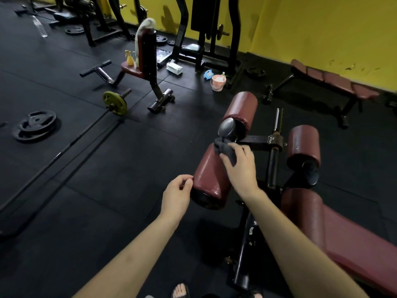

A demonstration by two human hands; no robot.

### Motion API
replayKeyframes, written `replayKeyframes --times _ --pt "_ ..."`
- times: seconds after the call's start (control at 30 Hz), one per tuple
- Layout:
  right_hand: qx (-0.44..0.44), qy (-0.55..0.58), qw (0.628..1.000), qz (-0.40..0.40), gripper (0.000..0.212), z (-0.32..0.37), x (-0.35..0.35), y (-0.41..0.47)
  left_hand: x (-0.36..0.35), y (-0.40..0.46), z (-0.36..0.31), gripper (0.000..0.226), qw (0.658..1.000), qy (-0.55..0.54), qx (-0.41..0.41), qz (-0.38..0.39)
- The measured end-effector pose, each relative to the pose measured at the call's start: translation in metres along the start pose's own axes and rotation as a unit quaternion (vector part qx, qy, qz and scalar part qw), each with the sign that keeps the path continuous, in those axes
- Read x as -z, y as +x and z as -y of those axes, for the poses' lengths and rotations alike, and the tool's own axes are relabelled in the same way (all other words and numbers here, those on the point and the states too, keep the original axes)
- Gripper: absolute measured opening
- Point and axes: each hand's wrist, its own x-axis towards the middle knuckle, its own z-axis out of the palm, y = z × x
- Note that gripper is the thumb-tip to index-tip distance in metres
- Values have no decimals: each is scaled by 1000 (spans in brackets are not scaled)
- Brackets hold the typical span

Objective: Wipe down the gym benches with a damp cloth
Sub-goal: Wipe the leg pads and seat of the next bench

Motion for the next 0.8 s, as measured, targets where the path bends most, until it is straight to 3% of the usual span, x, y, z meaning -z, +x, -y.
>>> replayKeyframes --times 0.13,0.23,0.43,0.7,0.8 --pt "68 24 997 -4 41 6 4 -89 -4 -4 1 29 998 49 -49 10" --pt "107 11 994 16 40 2 2 -76 -6 4 10 31 998 56 -34 10" --pt "-14 8 1000 -2 44 0 -6 35 3 13 16 33 993 -59 69 80" --pt "68 25 997 0 44 10 4 -103 -7 5 13 27 1000 -6 -21 11" --pt "99 -4 995 27 41 2 2 -62 -10 7 14 29 1000 -21 -8 13"
